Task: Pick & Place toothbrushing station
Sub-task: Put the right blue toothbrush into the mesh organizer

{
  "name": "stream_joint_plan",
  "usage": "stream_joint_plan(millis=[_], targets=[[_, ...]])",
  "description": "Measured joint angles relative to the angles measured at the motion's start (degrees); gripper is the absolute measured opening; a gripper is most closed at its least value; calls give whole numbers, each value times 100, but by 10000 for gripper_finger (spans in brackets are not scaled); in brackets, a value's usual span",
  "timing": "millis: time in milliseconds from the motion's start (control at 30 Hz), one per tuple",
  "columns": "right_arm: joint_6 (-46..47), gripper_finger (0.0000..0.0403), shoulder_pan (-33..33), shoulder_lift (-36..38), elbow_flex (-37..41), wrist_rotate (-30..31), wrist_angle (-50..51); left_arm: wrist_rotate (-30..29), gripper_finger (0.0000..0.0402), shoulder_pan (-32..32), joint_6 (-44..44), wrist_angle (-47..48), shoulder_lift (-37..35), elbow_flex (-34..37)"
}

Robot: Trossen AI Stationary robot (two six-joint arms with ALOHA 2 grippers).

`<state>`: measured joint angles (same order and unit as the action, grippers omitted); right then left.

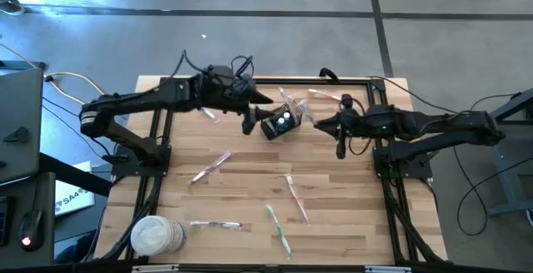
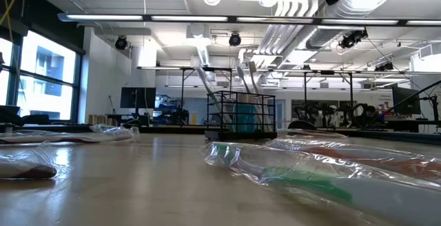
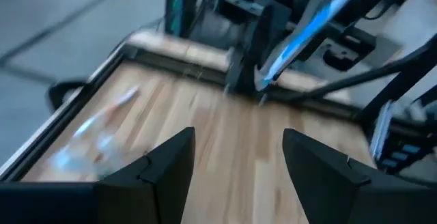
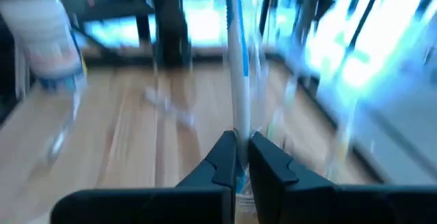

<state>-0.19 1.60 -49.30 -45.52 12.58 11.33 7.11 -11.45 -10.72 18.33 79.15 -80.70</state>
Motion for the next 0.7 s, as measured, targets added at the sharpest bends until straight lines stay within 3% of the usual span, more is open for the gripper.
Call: stream_joint_plan(millis=[200, 367, 533, 700], targets=[[-445, 13, 117, -183, -4, 41, -1019, 138, 237, 201, 120, -1188, 0, 490], [-684, 13, -41, -471, -4, -116, -1469, 403, 295, 215, 299, -1660, 0, 500], [-703, 13, -341, -813, -4, -545, -2137, 48, 360, 209, 446, -1998, 0, 500], [-537, 13, -747, -1000, -4, -925, -2401, -88, 392, 213, 782, -2156, 33, 500]])
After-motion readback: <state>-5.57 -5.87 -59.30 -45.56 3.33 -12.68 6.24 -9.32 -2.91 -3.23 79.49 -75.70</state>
